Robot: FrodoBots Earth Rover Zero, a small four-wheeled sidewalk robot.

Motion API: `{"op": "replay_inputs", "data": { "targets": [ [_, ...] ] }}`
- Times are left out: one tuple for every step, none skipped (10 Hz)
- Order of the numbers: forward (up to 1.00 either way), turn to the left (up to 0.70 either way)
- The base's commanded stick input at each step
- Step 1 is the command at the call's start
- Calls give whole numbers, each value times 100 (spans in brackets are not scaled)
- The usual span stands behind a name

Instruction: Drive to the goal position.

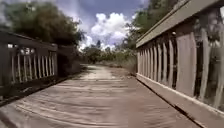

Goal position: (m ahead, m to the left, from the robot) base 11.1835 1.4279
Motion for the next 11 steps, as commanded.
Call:
{"op": "replay_inputs", "data": {
  "targets": [
    [85, 33],
    [85, 25],
    [85, 0],
    [85, 0],
    [85, 0],
    [85, 0],
    [85, 0],
    [85, 0],
    [85, 0],
    [85, 3],
    [85, 25]
  ]
}}
